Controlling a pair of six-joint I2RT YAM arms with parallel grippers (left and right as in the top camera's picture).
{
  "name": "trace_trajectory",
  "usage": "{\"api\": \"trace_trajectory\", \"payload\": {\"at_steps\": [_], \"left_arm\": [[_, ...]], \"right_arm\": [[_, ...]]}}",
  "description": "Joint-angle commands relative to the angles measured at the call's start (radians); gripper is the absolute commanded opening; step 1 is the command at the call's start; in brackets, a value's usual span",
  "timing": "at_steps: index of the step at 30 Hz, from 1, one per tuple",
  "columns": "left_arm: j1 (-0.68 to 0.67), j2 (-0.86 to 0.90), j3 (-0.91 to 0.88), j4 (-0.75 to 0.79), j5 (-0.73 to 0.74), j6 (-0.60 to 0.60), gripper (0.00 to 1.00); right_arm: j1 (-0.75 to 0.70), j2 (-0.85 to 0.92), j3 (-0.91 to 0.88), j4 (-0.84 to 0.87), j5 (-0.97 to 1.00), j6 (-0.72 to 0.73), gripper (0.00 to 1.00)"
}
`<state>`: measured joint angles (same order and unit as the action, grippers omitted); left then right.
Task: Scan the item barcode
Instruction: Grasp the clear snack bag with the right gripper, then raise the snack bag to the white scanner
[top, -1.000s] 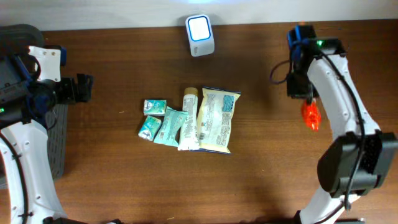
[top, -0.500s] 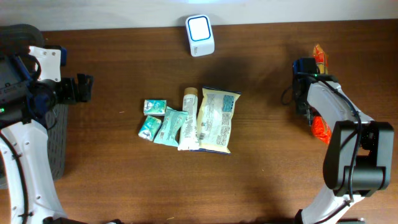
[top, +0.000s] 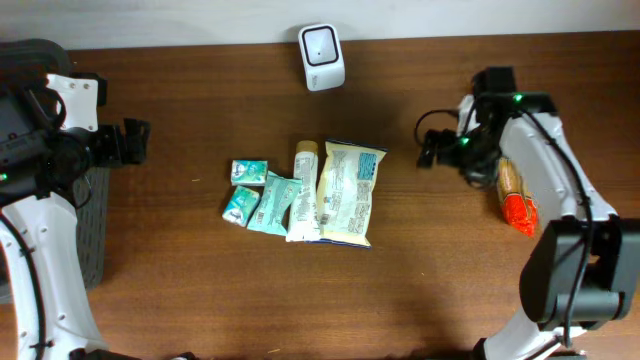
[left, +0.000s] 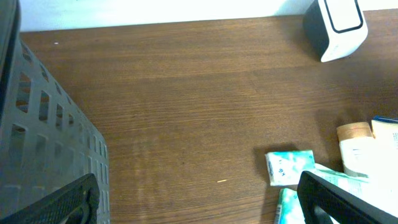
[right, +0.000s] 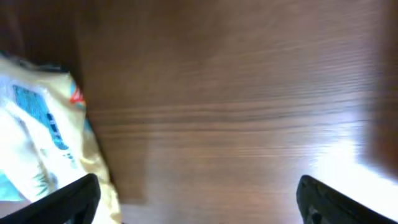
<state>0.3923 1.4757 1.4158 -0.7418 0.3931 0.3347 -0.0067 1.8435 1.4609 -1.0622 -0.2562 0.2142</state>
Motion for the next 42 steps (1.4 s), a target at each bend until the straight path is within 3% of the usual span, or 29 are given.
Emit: {"api": "trace_trajectory", "payload": {"at_steps": [1,3,4,5,10,15,20,22,25,27,28,29,31,34,36,42], "left_arm": [[0.003,-0.004,-0.002,0.003,0.011,0.015,0.99],[0.003,-0.004,-0.002,0.003,0.011,0.015,0.99],[0.003,-0.004,-0.002,0.003,0.011,0.015,0.99],[0.003,-0.004,-0.002,0.003,0.011,0.015,0.99],[0.003,-0.004,-0.002,0.003,0.011,0.015,0.99],[0.003,-0.004,-0.002,0.003,0.011,0.015,0.99],[0.003,-0.004,-0.002,0.003,0.011,0.015,0.99],[0.003,-0.004,-0.002,0.003,0.011,0.015,0.99],[0.003,-0.004,-0.002,0.003,0.011,0.015,0.99],[0.003,-0.004,-0.002,0.003,0.011,0.015,0.99],[0.003,-0.004,-0.002,0.003,0.011,0.015,0.99],[0.003,-0.004,-0.002,0.003,0.011,0.015,0.99],[0.003,-0.004,-0.002,0.003,0.011,0.015,0.99],[0.003,-0.004,-0.002,0.003,0.011,0.015,0.99],[0.003,-0.004,-0.002,0.003,0.011,0.015,0.99],[0.003,-0.004,-0.002,0.003,0.011,0.015,0.99]], "right_arm": [[0.056,-0.002,-0.099,0.071,-0.141,0.011,0.94],[0.126,-0.002,-0.138,0.118,-0.186,0.012,0.89],[0.166,-0.001,-0.145,0.126,-0.178,0.013,0.80],[0.199,0.000,-0.150,0.134,-0.174,0.036,0.77],[0.323,0.018,-0.156,0.191,-0.093,0.207,0.71],[0.375,0.028,-0.168,0.235,-0.045,0.214,0.71],[0.375,0.029,-0.314,0.458,-0.140,0.270,0.71],[0.375,0.043,-0.375,0.561,-0.157,0.366,0.69],[0.390,0.150,-0.380,0.735,-0.317,0.437,0.64],[0.406,0.211,-0.380,0.769,-0.318,0.486,0.44],[0.400,0.217,-0.380,0.768,-0.321,0.499,0.13],[0.390,0.216,-0.380,0.770,-0.336,0.497,0.04],[0.364,0.208,-0.380,0.771,-0.372,0.463,0.04],[0.317,0.105,-0.380,0.729,-0.398,0.359,0.04],[0.265,-0.088,-0.380,0.638,-0.396,0.301,0.04],[0.254,-0.472,-0.380,0.579,-0.406,0.272,0.04]]}}
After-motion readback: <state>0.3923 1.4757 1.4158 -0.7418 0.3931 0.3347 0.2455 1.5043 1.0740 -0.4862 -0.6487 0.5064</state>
